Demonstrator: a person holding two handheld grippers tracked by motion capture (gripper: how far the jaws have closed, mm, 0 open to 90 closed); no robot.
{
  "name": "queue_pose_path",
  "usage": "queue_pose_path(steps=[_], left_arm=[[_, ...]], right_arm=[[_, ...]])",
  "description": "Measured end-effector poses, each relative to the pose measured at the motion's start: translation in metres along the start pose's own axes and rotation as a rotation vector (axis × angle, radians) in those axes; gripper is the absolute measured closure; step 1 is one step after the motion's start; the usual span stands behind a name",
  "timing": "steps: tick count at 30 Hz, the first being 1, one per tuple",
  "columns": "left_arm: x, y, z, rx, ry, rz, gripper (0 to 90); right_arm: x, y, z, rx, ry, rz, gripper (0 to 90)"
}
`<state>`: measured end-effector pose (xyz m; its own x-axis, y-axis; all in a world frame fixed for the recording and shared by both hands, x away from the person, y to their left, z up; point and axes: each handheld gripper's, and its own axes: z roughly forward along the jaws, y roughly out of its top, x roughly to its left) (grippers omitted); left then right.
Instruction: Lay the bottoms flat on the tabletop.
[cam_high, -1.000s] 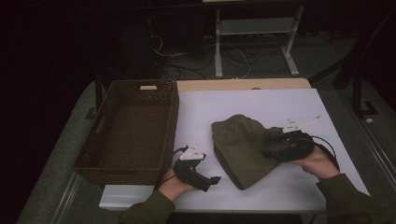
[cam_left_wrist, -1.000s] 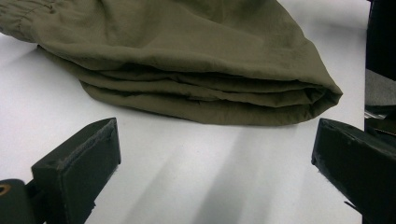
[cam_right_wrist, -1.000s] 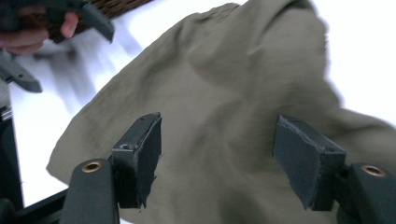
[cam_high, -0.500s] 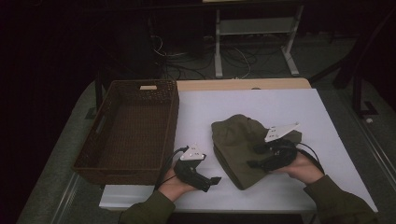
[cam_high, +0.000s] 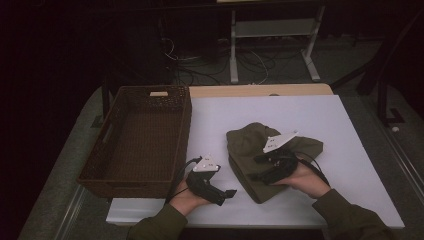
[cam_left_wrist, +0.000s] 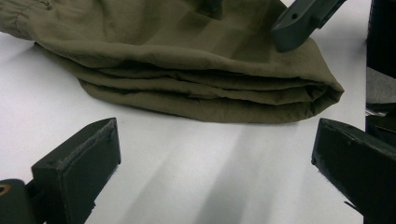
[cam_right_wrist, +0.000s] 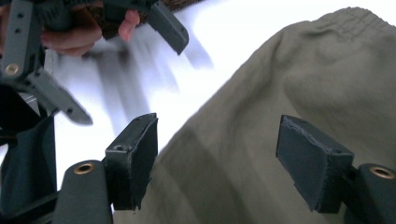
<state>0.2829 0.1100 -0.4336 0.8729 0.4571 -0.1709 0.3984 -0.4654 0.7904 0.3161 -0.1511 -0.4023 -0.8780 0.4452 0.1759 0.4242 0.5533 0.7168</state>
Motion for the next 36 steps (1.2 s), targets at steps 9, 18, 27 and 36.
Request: queue_pose_path(steps=[9, 18, 27, 36], left_arm=[[0.0, 0.0, 0.001, 0.002, -0.002, 0.0, 1.0], [0.0, 0.0, 0.0, 0.0, -0.005, -0.001, 1.0], [0.0, -0.001, -0.002, -0.002, 0.0, -0.003, 1.0], [-0.001, -0.001, 0.0, 0.008, -0.005, 0.005, 1.0]], right_arm=[[0.002, 0.012, 0.028, 0.026, -0.003, -0.003, 27.5], [-0.009, 0.013, 0.046, 0.05, -0.048, 0.012, 38.7], [-0.019, 0.009, 0.035, 0.041, -0.044, 0.047, 67.5], [-0.021, 0.007, 0.028, 0.06, -0.042, 0.033, 86.4]])
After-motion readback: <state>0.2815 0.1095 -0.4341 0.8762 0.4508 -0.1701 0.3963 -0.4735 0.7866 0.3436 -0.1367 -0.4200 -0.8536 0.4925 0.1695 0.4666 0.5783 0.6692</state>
